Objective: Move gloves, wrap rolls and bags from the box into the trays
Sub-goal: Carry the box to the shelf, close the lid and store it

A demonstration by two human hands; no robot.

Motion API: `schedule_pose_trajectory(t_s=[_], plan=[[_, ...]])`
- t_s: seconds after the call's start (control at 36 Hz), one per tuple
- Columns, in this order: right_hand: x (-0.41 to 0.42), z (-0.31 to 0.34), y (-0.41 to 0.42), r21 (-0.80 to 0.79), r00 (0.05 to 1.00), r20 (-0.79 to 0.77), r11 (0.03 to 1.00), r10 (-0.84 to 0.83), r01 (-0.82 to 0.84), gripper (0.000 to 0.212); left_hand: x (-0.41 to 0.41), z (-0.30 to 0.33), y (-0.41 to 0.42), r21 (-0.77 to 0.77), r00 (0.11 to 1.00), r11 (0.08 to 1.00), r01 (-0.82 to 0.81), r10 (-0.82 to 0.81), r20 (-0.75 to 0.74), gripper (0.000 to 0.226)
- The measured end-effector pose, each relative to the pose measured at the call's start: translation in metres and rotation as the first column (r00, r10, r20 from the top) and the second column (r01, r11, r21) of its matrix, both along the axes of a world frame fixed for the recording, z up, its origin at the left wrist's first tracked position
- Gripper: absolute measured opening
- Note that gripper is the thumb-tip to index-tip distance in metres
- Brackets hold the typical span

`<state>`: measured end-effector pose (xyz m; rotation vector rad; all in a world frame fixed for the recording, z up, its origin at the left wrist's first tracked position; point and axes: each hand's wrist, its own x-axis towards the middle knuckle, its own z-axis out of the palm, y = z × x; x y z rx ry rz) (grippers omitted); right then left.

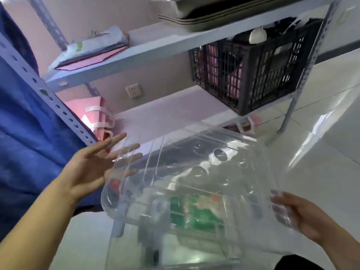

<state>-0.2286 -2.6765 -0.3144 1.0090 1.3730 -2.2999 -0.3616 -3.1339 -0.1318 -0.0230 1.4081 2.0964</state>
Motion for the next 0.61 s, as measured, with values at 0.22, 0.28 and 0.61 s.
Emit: schedule_pose_trajectory(t_s=[0.22,0.28,0.61], plan=[[-0.005,-0.017,-0.026,0.41,0.978,0.122,0.889,0.17,-0.206,0.03,0.017,-0.07,-0.053,-0.664,0.993,0.748,-0.008,0.087,0.086,0.064],[-0.007,-0.026,-0.04,0.482,0.972,0.127,0.844,0.199,-0.236,0.025,0.023,-0.093,-0.062,-0.732,0.988,0.682,0.006,0.107,0.108,0.047],[-0.006,-0.037,-0.08,0.756,0.986,-0.004,0.646,0.168,-0.107,0.023,0.035,-0.2,-0.085,-0.833,0.965,0.532,-0.154,0.264,-0.01,0.029]])
